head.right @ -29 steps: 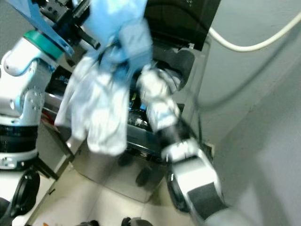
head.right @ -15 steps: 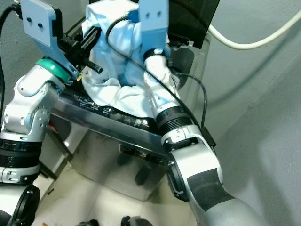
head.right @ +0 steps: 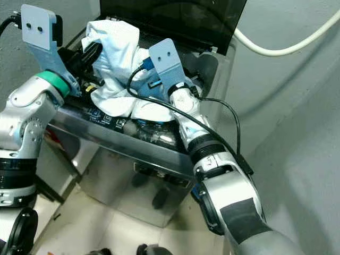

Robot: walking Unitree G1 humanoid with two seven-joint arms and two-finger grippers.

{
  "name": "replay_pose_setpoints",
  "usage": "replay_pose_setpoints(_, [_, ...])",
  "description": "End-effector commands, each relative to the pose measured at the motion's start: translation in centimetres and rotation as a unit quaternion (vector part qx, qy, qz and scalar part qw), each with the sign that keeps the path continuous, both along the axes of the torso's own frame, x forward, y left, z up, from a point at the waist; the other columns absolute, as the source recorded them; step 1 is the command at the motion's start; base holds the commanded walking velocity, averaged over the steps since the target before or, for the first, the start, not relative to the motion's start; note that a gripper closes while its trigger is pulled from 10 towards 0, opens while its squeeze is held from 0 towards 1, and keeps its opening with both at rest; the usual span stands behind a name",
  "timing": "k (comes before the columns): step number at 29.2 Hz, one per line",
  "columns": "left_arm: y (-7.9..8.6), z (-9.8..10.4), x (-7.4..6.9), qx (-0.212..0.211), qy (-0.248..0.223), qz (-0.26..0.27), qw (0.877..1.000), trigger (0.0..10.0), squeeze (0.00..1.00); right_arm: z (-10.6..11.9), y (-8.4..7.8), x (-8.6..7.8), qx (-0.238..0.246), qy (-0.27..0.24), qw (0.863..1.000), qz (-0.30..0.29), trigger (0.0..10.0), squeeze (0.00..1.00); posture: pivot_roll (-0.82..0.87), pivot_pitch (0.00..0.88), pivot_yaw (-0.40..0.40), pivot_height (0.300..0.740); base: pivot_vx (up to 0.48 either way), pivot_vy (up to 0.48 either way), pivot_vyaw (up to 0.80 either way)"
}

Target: Clothes washing

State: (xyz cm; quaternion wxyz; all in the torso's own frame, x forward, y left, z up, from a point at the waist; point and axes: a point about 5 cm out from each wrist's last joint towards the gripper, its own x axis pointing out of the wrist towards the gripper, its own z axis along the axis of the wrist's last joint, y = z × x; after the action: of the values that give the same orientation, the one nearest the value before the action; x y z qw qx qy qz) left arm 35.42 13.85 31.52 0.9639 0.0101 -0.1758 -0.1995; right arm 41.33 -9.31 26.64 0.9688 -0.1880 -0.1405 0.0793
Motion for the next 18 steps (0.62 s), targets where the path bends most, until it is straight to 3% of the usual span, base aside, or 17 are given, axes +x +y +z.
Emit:
replay_pose_setpoints(1, [0.2,0.2,0.2,-0.002,0.005,0.006,1.0,10.0,0.0,0.3,-0.4,0.1,0.018,0.008,1.0,0.002,10.0,1.0,0.02,0.101,-0.013,0.74,0.0,0.0,0.0])
replay_pose_setpoints(5, [0.2,0.4,0.6,-0.008,0.015,0.005,1.0,10.0,0.0,1.2,-0.8,-0.4,0.051,-0.002,0.997,0.057,10.0,1.0,0.01,0.106,-0.012,0.74,0.0,0.0,0.0])
replay_pose_setpoints(6, [0.2,0.4,0.8,-0.011,0.021,0.002,1.0,10.0,0.0,1.6,-0.8,-1.0,0.063,-0.012,0.993,0.102,10.0,0.0,0.01,0.108,-0.01,0.74,0.0,0.0,0.0])
replay_pose_setpoints(8, [0.3,0.5,1.1,-0.014,0.032,-0.002,0.999,10.0,0.0,2.2,-1.0,-2.1,0.079,-0.024,0.982,0.169,10.0,0.0,0.01,0.11,-0.008,0.74,0.0,0.0,0.0])
replay_pose_setpoints(11, [0.6,0.7,1.6,-0.022,0.045,-0.003,0.999,10.0,0.0,2.7,-2.1,-3.2,0.092,-0.044,0.975,0.199,10.0,0.0,0.01,0.112,-0.006,0.74,0.0,0.0,0.0])
replay_pose_setpoints(16, [0.5,0.6,2.6,-0.024,0.071,-0.027,0.997,10.0,0.0,3.0,-4.0,-3.8,0.146,-0.071,0.969,0.188,10.0,0.0,0.0,0.118,-0.003,0.74,0.0,0.0,0.0])
replay_pose_setpoints(17, [0.2,0.7,3.2,0.001,0.069,-0.037,0.997,10.0,0.0,3.3,-4.7,-4.1,0.191,-0.088,0.962,0.177,10.0,0.0,0.0,0.12,-0.002,0.74,0.0,0.0,0.0])
replay_pose_setpoints(18, [0.2,0.7,3.2,0.001,0.069,-0.037,0.997,10.0,0.0,3.3,-4.7,-4.1,0.191,-0.088,0.962,0.177,10.0,0.0,0.0,0.12,-0.002,0.74,0.0,0.0,0.0])
